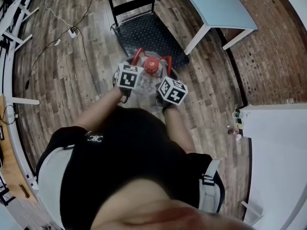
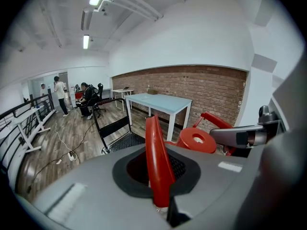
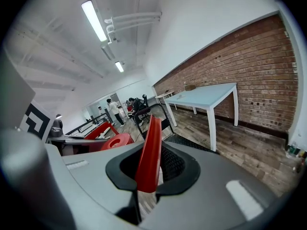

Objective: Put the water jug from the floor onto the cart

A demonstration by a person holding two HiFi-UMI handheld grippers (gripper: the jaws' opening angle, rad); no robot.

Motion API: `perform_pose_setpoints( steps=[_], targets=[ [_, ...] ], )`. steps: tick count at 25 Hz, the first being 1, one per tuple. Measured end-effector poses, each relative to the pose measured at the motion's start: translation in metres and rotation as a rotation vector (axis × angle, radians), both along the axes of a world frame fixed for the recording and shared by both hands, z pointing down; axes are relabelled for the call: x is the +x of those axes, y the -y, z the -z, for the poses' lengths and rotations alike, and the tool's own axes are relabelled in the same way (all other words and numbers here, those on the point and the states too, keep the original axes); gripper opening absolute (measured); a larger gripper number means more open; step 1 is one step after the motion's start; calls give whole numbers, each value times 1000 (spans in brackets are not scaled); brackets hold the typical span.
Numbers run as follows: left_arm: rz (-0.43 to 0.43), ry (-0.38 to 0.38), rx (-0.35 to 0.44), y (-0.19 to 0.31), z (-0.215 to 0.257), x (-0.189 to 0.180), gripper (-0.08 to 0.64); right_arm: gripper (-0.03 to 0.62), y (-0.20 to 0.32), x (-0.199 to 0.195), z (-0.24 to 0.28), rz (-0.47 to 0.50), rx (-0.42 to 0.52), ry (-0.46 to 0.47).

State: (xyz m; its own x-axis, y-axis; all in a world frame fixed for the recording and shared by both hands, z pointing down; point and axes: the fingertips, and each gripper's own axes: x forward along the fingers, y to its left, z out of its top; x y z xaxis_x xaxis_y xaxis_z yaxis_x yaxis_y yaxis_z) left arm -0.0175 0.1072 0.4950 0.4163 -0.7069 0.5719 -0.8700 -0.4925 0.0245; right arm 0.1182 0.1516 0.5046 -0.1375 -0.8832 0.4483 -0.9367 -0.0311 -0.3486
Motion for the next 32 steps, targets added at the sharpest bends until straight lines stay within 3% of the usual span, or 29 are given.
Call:
perform_pose_setpoints(
  steps=[15, 24, 32],
  targets=[
    [1, -15, -8, 44, -13, 35, 2, 63, 47, 35, -7, 4, 0, -8],
    [-46, -55, -63, 133, -41, 58, 2, 64, 128, 54, -36, -21, -76, -30],
    [-61, -61, -106, 236, -55, 56, 2, 64, 228, 52, -44, -21, -129, -37]
  ],
)
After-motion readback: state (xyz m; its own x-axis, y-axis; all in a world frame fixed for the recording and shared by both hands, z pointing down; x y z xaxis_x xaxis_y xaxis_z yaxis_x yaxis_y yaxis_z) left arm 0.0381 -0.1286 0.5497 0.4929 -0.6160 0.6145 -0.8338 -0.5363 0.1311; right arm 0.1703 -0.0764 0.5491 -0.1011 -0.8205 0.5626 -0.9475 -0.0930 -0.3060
